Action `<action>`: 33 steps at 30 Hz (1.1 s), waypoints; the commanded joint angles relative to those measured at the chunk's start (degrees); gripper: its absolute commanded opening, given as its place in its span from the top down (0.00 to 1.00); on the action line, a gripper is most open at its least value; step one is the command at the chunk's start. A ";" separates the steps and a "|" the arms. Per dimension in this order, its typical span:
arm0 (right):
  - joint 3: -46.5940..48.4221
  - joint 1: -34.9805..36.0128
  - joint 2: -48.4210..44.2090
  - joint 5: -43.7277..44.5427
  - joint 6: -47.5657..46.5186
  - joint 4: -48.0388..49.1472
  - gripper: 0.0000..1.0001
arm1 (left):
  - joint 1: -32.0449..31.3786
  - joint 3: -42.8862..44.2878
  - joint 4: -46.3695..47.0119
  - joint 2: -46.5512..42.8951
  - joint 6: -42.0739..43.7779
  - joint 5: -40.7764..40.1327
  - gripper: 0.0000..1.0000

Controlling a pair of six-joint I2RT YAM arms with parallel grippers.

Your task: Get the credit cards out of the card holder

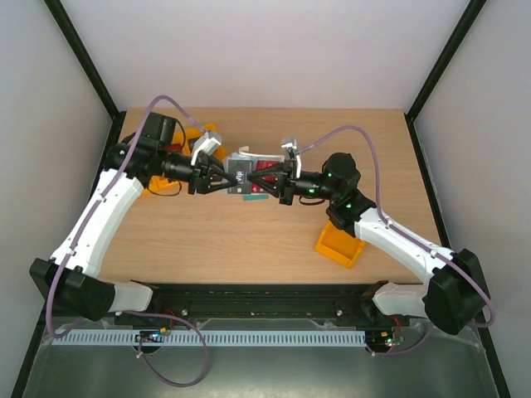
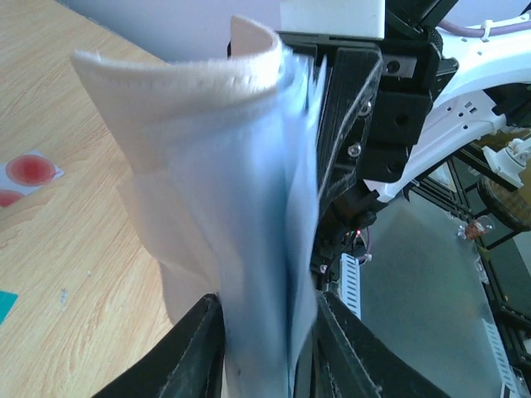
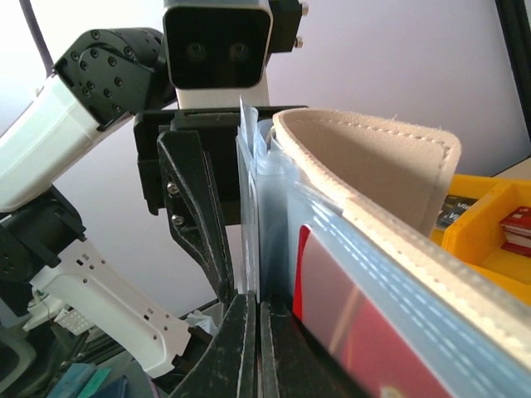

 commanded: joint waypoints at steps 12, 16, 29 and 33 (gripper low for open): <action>3.47 -1.02 -2.57 5.14 -11.65 -17.73 0.91 | 1.45 -0.35 -1.97 -0.37 4.81 3.99 0.98; 3.42 -0.57 -2.79 7.66 -13.28 -19.49 0.89 | 1.46 0.03 -2.59 -0.17 5.80 4.81 0.98; 6.55 3.43 1.31 10.72 -12.40 -16.52 0.91 | 1.03 -0.74 -1.85 0.11 5.32 5.13 0.98; 6.62 4.07 1.96 7.26 -10.00 -13.23 0.90 | 1.05 -1.35 -1.10 0.03 4.57 4.39 0.98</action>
